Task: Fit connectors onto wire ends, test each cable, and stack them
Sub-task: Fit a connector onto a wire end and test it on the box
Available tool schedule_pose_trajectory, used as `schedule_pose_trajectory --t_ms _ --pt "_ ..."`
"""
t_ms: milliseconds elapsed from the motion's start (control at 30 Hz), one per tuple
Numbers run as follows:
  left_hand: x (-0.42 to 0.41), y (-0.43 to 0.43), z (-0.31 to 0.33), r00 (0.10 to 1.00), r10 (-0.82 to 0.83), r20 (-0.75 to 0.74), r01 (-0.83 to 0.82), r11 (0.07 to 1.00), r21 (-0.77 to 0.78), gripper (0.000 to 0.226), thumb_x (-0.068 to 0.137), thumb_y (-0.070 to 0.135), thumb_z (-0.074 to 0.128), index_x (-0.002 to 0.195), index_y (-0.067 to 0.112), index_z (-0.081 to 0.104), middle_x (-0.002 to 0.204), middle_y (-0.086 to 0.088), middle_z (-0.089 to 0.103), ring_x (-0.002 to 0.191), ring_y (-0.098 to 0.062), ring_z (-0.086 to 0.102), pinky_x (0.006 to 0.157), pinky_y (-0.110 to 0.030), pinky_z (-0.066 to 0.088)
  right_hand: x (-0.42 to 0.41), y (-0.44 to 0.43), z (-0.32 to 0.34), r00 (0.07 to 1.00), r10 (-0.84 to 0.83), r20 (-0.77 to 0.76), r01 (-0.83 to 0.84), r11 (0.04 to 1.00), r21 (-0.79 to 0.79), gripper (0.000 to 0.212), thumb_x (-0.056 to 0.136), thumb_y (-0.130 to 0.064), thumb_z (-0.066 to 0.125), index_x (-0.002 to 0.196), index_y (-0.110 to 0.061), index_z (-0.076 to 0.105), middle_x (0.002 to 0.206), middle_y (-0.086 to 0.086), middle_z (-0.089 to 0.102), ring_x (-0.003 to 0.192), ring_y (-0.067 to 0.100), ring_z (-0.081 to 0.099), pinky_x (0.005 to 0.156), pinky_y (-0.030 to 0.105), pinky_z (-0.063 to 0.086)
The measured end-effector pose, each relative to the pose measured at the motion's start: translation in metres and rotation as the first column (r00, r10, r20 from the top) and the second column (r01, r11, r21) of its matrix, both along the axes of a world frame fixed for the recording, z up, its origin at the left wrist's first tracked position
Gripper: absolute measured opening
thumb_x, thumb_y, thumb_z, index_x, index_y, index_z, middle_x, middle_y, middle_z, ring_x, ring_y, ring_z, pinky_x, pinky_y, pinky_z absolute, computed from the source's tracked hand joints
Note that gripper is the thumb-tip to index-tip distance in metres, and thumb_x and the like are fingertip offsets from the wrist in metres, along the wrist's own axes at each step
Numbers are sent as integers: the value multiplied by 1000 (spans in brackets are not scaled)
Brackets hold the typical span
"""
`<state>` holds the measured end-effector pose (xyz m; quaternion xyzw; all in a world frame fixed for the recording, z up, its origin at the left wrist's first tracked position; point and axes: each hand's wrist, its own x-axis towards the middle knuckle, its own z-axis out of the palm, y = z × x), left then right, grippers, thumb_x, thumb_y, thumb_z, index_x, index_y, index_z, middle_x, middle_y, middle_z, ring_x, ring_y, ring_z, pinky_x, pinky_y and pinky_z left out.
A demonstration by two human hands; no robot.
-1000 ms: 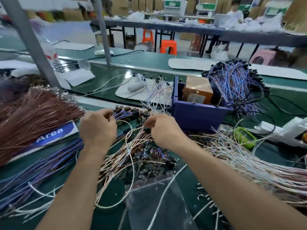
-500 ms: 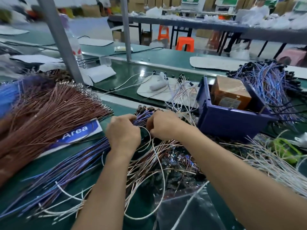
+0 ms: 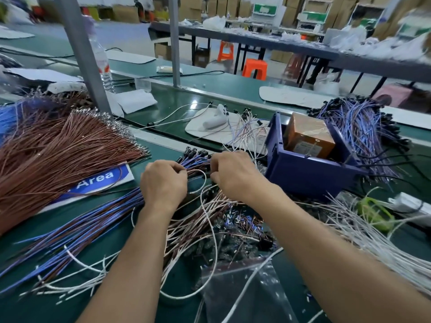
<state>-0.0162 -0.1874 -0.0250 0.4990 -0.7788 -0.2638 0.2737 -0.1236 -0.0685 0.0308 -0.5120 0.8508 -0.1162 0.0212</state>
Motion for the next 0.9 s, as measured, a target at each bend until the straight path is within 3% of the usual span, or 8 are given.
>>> schedule_pose_trajectory --t_ms 100,233,367,433,500,600,767,900 --pt "-1 2 3 997 73 -31 -73 997 4 12 89 27 72 82 25 82 80 -1 76 71 -22 59 68 -31 53 1 33 13 980 -92 177 129 969 -212 9 98 -23 59 92 -28 57 88 -5 64 80 17 61 77 40 54" --pt "1 2 8 962 260 82 -261 965 7 19 91 30 69 73 30 72 65 3 58 58 -25 50 52 -25 33 9 86 29 922 -80 380 264 847 -462 16 95 -23 68 84 -31 58 74 -5 68 61 10 62 55 32 53" --pt "0 7 12 974 206 91 -194 972 -130 14 92 32 70 98 27 81 92 -7 77 87 -33 67 87 -41 49 14 131 32 650 219 728 535 549 -643 21 94 -6 63 80 -22 63 82 10 76 69 30 73 55 34 59" --pt "-1 21 16 990 68 -123 -104 942 -318 16 91 29 73 104 23 81 95 -10 78 90 -31 67 91 -42 45 11 145 27 516 328 791 687 392 -611 21 98 -1 57 85 -17 60 85 16 75 69 31 74 55 29 58" --pt "-4 46 24 919 -259 -298 131 912 -388 24 89 39 72 103 23 81 97 4 79 93 -15 68 90 -34 48 8 153 19 466 355 810 767 295 -570 20 100 -1 53 89 -16 57 88 19 75 73 32 75 60 31 60" --pt "-14 87 25 737 -599 -312 590 796 -135 26 84 59 64 107 50 74 81 39 69 80 14 65 71 -6 46 3 161 12 450 386 805 810 202 -550 19 101 -2 52 90 -18 57 88 15 76 83 32 76 70 33 61" --pt "-31 109 7 618 -683 -390 734 679 -26 11 93 27 74 99 31 82 66 18 73 44 4 50 47 -7 35 -1 172 10 327 519 790 883 130 -451 13 101 -12 51 92 -19 59 101 17 77 99 33 75 78 37 62" --pt "-29 112 5 532 -795 -291 815 574 -77 14 89 36 72 100 38 80 65 23 70 52 6 52 53 -10 40 11 162 0 291 512 808 872 205 -444 19 107 -21 45 96 -13 59 97 18 77 91 33 76 74 37 62"
